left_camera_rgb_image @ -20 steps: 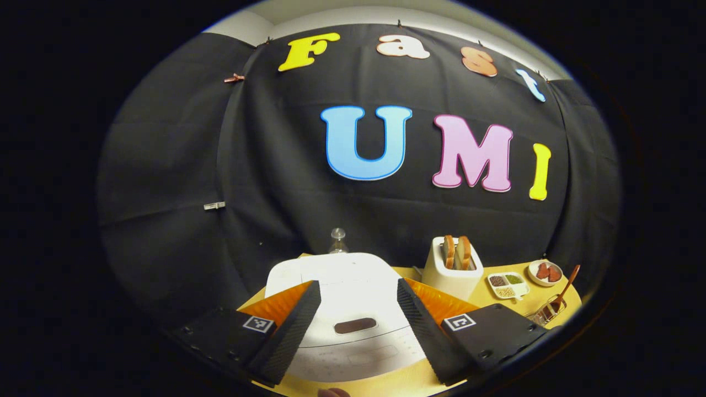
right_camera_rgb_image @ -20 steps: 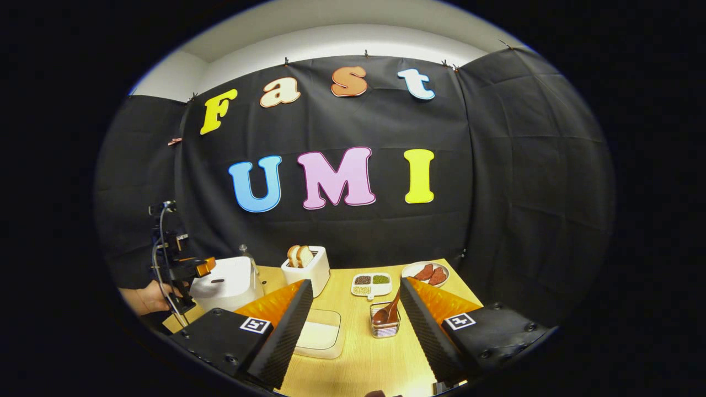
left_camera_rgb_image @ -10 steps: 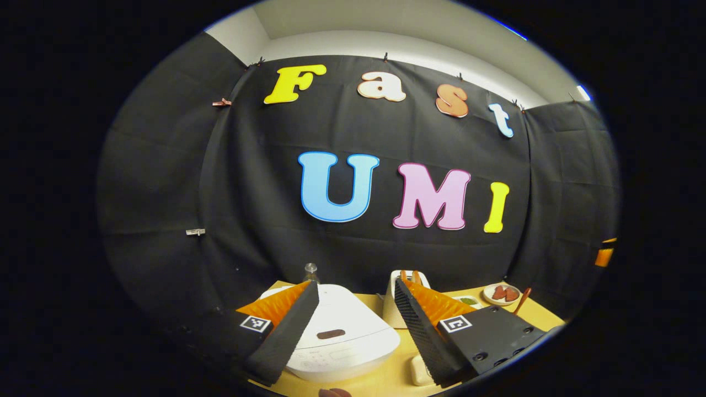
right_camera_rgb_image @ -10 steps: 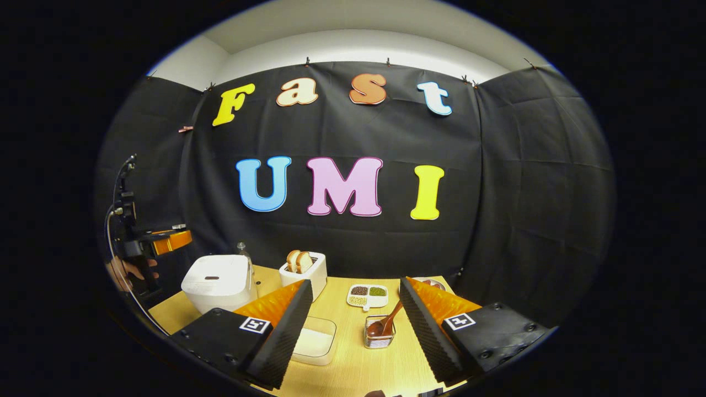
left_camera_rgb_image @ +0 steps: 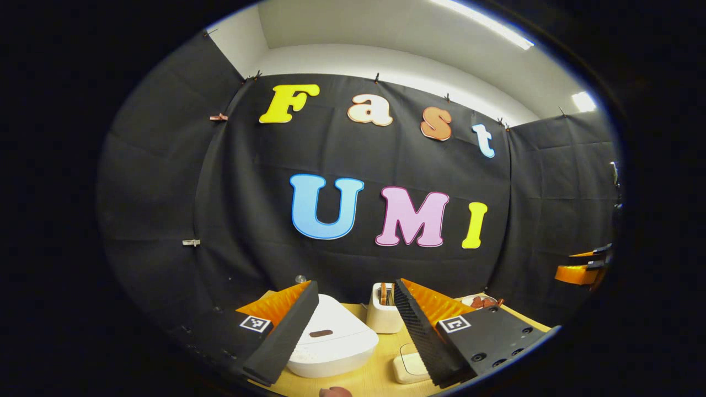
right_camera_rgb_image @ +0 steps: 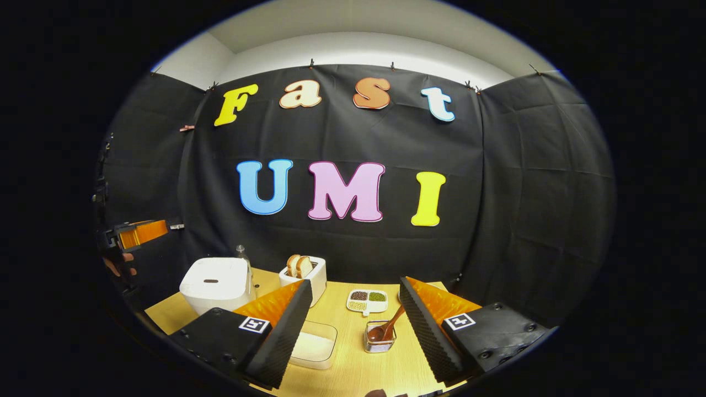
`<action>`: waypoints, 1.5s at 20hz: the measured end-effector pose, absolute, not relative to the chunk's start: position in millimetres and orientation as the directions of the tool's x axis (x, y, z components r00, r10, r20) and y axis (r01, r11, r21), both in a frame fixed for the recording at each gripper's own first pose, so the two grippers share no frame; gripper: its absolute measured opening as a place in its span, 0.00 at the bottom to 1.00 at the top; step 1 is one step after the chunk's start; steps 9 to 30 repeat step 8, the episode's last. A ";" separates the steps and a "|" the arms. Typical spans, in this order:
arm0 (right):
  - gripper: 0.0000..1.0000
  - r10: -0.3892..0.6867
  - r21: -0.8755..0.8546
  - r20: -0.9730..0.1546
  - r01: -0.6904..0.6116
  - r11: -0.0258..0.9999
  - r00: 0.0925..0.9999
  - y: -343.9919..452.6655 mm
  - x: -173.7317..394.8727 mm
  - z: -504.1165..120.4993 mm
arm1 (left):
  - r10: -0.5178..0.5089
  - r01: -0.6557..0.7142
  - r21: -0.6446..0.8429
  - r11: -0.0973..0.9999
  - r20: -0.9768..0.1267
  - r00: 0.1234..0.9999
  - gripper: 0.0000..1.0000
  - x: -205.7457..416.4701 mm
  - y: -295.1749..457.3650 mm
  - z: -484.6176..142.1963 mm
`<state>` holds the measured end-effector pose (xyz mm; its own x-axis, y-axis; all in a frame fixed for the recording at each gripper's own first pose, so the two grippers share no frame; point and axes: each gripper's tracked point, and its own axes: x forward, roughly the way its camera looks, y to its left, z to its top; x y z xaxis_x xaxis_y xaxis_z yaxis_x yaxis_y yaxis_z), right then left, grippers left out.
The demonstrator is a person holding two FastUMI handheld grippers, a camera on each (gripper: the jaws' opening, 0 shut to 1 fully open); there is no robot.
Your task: Close the left gripper, press the button to open the rice cooker; take a wooden spoon from the chopstick holder with the right hand, scoop a spoonful of rice and pour it into the rice cooker, then put the wooden spoon back into the chopstick holder.
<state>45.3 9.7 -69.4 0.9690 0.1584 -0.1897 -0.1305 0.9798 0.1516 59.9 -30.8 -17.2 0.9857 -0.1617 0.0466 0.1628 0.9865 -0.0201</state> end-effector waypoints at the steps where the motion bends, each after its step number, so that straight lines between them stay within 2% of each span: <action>1: 0.99 0.154 0.160 -0.190 -0.124 0.979 0.970 10.7 45.8 -68.8 | -0.169 0.170 -0.011 0.985 0.055 0.984 0.95 52.0 -31.0 -14.2; 8: 0.99 0.177 0.169 -0.177 -0.148 0.974 0.968 24.0 44.9 -61.7 | -0.172 0.173 -0.019 0.985 0.051 0.984 0.95 14.8 -24.0 -13.2; 30: 0.99 0.177 0.169 -0.177 -0.148 0.974 0.968 24.0 44.9 -61.7 | -0.172 0.173 -0.019 0.985 0.051 0.984 0.95 14.8 -24.0 -13.2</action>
